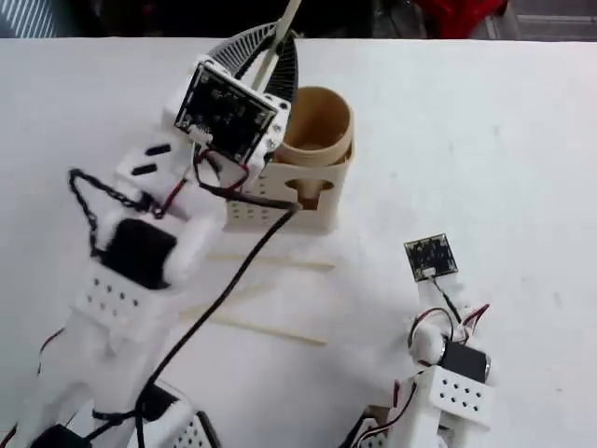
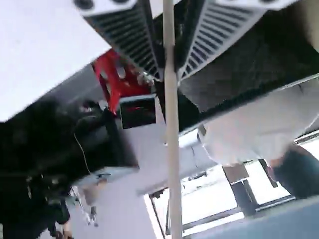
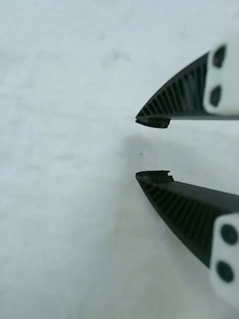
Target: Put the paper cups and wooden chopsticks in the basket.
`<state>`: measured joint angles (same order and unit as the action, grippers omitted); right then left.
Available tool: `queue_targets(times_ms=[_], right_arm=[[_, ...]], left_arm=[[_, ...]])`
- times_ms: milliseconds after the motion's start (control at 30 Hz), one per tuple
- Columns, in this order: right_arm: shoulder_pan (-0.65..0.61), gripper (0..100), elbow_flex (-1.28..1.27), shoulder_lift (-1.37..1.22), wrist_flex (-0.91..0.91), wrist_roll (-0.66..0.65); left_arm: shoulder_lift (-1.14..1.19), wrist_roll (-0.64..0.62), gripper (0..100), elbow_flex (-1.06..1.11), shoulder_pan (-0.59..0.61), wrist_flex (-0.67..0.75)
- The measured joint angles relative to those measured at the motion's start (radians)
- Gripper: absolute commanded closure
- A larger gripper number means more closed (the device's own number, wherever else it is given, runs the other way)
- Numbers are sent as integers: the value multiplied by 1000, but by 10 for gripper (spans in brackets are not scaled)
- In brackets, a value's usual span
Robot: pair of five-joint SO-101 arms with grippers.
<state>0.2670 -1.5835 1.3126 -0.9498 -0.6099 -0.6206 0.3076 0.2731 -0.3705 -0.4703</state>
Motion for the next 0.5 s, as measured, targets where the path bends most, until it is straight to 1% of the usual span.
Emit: queue_targets(times_ms=[100, 167, 233, 333, 500], right_arm=[[0, 842, 0, 0, 0, 0], [0, 842, 0, 0, 0, 0], [0, 842, 0, 0, 0, 0], [0, 842, 0, 0, 0, 0], [0, 843, 0, 0, 0, 0]], left_arm=[[2, -92, 980, 183, 46, 221], [2, -149, 980, 281, 89, 316], [2, -180, 979, 361, 127, 387], [2, -190, 978, 448, 158, 439], [2, -198, 976, 525, 173, 456]])
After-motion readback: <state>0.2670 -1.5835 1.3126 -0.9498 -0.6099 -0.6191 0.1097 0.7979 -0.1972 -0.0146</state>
